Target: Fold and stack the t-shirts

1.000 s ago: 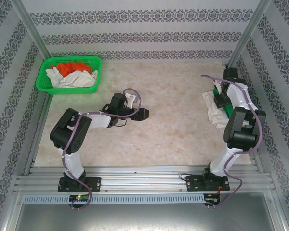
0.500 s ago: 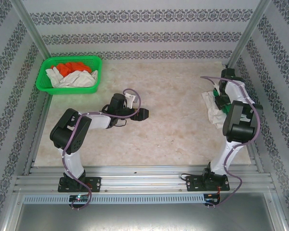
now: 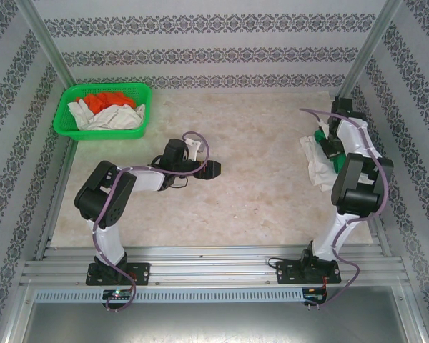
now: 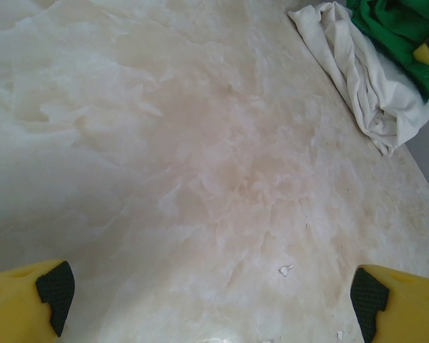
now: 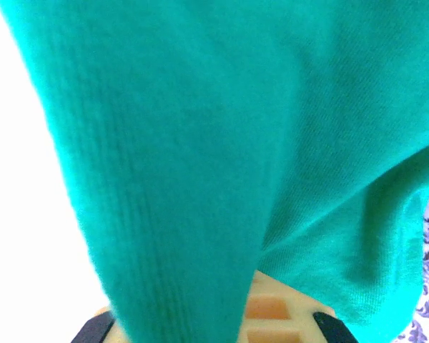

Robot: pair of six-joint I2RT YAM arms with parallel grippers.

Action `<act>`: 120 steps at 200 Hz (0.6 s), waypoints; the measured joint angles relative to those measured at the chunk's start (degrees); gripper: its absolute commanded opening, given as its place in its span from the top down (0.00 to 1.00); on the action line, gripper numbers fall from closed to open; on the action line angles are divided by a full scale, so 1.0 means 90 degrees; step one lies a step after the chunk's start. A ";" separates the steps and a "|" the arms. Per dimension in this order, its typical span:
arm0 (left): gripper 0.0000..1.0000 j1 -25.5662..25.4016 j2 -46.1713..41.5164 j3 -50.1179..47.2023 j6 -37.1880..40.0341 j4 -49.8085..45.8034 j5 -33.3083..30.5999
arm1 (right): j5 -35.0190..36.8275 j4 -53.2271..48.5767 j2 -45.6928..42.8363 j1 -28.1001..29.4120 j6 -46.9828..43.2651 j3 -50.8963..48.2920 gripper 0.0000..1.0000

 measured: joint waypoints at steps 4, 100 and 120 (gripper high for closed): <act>0.00 0.0000 0.0010 0.0000 -0.0015 0.0005 0.0000 | -0.0049 -0.0061 -0.0017 0.0005 0.0029 0.0041 1.00; 0.00 0.0000 0.0168 0.0002 -0.0046 0.0100 0.0002 | -0.0442 -0.1154 0.0457 0.0010 0.1083 0.0952 0.88; 0.00 0.0000 0.0168 0.0002 -0.0046 0.0100 0.0002 | -0.0646 -0.1217 0.0512 0.0022 0.1229 0.0971 0.47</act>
